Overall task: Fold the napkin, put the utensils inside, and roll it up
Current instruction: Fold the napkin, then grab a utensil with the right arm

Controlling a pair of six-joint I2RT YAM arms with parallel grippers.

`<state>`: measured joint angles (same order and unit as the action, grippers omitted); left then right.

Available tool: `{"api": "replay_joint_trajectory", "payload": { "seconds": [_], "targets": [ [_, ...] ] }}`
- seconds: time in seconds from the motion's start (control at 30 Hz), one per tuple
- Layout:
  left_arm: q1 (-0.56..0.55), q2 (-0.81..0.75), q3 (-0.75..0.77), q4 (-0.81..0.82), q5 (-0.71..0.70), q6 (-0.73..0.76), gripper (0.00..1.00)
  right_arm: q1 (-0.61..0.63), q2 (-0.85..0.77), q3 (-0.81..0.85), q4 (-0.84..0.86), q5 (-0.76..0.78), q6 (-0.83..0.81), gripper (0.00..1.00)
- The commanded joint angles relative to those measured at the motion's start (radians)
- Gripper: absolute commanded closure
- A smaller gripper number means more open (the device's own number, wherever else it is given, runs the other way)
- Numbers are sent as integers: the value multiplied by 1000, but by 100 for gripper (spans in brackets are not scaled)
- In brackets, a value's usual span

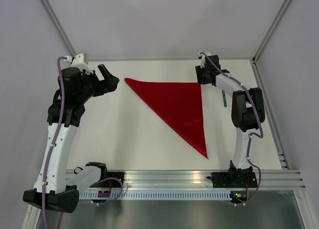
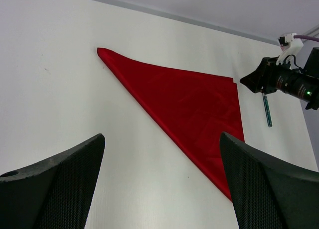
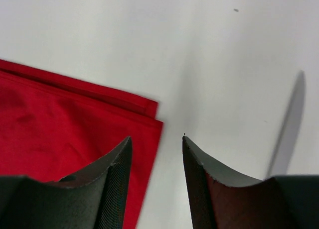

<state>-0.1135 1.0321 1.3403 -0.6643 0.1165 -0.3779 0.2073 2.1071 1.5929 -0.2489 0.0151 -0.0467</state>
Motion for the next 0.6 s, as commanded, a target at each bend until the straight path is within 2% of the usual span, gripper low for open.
{"api": "replay_joint_trajectory", "payload": {
  "seconds": [0.0,0.23,0.57],
  "targets": [
    [2,-29,-32,68,44,-41,0,-74,-107,-28,-61,-10,4,49],
    [2,-60,-121,146,136,-73,0,-241,-173,-134,-101,-58,-36,48],
    [2,-67,-228,201,207,-72,0,-266,-92,-114,-167,-53,-61,49]
  ]
}}
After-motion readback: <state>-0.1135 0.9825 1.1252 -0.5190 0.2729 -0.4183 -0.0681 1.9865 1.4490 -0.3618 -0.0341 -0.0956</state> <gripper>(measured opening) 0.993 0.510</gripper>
